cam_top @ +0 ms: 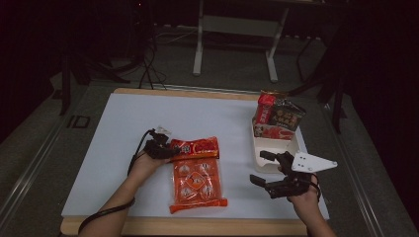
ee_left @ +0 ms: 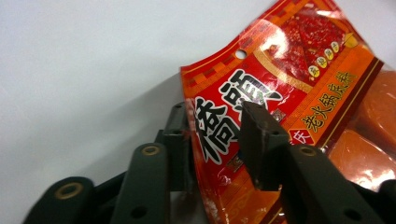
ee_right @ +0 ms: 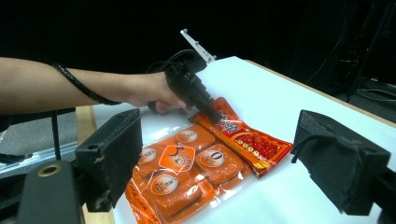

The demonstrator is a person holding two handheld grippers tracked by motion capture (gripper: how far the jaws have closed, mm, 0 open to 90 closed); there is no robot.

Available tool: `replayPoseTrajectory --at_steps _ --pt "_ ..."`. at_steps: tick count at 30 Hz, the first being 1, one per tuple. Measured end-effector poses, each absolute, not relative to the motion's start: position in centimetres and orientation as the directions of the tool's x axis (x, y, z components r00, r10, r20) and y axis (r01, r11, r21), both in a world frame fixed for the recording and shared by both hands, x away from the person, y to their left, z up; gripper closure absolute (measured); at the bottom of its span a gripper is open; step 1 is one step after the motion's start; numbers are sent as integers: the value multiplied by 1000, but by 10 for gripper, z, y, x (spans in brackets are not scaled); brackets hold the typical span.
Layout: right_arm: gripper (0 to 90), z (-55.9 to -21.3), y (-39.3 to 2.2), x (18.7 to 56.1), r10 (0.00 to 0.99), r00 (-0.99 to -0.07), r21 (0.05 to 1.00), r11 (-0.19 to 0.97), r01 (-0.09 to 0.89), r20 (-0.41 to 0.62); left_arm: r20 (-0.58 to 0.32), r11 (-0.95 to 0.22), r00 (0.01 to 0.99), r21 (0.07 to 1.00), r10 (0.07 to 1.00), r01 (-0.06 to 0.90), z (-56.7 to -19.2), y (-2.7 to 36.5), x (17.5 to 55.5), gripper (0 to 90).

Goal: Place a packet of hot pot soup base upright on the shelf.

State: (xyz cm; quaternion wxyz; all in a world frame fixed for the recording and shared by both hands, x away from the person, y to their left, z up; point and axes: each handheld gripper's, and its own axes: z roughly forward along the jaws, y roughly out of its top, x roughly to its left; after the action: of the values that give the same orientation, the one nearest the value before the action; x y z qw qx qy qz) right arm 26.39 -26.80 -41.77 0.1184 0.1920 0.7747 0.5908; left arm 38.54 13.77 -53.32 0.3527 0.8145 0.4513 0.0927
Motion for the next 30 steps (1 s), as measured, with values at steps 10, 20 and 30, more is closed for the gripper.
replayPoseTrajectory --at_steps 10,20,30 --pt "159 -417 -268 264 444 -895 962 225 155 40 15 -455 594 657 804 601 -519 120 377 900" --pt "182 -415 -273 264 457 -889 971 197 135 31 18 -435 628 736 778 518 -505 123 367 900" --pt "154 -411 -271 263 461 -887 965 218 146 30 45 -422 676 811 736 406 -472 120 354 900"
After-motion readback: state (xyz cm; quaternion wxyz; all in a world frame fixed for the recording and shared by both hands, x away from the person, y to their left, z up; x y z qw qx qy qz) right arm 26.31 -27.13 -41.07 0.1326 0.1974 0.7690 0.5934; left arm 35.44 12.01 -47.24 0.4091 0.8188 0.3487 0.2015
